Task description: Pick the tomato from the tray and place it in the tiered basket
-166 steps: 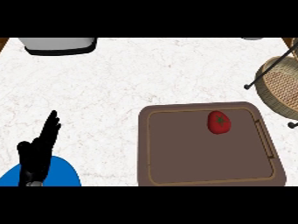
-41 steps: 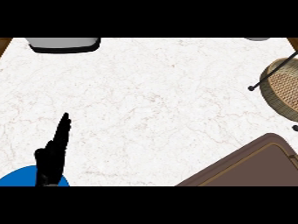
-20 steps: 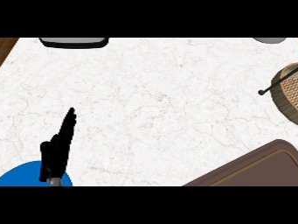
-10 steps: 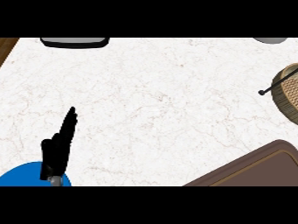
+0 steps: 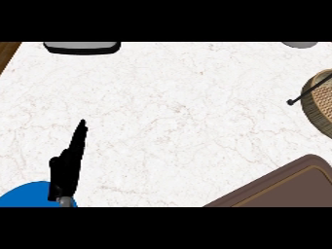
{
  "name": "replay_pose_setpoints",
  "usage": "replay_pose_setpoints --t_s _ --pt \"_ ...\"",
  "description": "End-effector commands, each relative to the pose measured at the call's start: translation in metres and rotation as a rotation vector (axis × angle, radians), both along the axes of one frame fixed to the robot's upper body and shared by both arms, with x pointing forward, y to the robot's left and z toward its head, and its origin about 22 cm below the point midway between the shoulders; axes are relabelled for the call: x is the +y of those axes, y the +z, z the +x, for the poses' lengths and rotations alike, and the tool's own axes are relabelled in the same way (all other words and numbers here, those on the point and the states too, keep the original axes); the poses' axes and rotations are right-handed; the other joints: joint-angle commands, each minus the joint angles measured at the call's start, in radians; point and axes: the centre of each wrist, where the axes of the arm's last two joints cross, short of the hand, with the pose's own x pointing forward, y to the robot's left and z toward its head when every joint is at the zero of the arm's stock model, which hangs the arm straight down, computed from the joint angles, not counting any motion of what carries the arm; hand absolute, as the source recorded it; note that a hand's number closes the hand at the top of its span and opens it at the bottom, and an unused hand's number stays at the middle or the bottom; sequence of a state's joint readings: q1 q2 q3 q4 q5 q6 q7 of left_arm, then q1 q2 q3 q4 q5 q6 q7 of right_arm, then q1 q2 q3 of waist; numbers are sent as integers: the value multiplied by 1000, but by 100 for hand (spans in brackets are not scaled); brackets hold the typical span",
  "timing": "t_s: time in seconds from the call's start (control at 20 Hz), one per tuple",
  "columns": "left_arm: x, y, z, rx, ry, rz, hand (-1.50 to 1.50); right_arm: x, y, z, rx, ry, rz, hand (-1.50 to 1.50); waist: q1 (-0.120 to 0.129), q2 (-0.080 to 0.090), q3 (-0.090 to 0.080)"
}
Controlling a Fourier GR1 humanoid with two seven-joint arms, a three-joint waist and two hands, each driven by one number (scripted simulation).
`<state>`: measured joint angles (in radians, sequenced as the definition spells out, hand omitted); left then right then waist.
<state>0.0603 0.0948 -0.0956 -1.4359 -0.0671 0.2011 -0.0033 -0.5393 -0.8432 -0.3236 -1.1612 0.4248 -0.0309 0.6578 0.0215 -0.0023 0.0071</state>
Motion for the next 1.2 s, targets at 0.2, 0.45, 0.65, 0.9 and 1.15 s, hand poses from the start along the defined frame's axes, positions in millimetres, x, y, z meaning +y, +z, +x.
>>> replay_pose_setpoints --t_s 0.2,0.45,0.65,0.9,1.15 --pt "1 -15 -16 88 34 4 0 -18 -31 7 -226 28 278 -150 -10 5 -6" --pt "17 -10 -9 88 33 -5 0 -24 -14 0 -430 43 330 -150 -17 3 -6" --pt "23 -13 -16 80 36 -15 0 -37 -2 -16 -581 -95 226 -150 -21 3 -7" --pt "21 -16 -19 87 57 4 0 -68 24 -63 -644 -318 146 -150 -46 -3 -8" --pt "24 -10 -19 101 91 -10 0 -97 47 -134 -661 -402 184 -150 -72 -10 -8"
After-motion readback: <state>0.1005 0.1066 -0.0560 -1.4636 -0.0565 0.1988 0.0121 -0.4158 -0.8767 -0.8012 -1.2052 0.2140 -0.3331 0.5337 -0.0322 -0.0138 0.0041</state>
